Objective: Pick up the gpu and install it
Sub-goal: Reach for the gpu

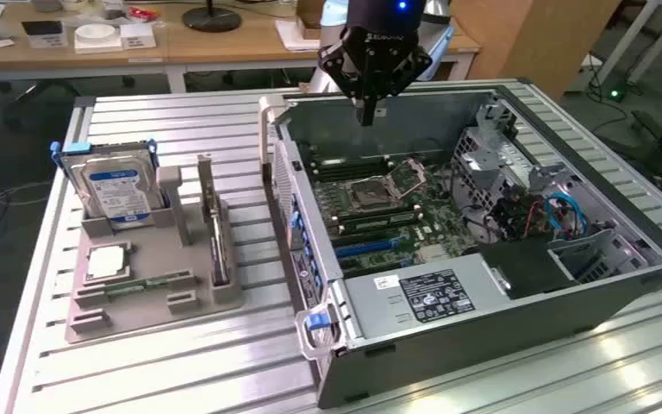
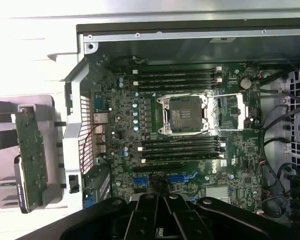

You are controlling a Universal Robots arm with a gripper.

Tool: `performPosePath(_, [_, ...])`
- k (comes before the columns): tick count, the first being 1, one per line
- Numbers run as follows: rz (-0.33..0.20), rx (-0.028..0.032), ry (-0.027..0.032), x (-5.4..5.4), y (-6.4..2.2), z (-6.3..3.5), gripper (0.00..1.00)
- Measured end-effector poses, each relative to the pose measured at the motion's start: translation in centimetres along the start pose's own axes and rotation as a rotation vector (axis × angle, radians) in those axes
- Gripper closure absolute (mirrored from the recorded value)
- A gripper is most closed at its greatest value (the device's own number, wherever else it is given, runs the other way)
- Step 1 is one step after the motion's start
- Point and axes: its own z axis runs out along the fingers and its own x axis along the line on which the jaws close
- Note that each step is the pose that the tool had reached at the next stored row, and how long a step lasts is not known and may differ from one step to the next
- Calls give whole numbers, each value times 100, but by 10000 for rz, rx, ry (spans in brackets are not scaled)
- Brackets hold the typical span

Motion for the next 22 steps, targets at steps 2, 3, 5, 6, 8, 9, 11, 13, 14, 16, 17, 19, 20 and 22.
performPosePath(2, [-1, 0, -1, 0, 0, 0, 89])
performPosePath(3, [0, -1, -1, 2, 0, 0, 89])
performPosePath(5, [0, -1, -1, 6, 0, 0, 89])
performPosePath(6, [1, 0, -1, 9, 0, 0, 89])
performPosePath(8, [1, -1, -1, 16, -1, 0, 89])
performPosePath(9, [0, 0, 0, 21, -2, 0, 89])
performPosePath(11, [0, 1, 0, 45, -4, -2, 89])
performPosePath(13, [1, 0, -1, 78, -6, -2, 89])
performPosePath(14, [1, 0, 0, 96, -7, -2, 89])
performPosePath(16, [0, 0, 0, 132, -10, -4, 89])
performPosePath(17, [-1, 0, -1, 148, -11, -4, 89])
performPosePath(19, [0, -1, -1, 183, -13, -4, 89])
performPosePath(20, [0, 0, 0, 199, -15, -5, 89])
performPosePath(22, [0, 0, 0, 229, -17, -5, 89])
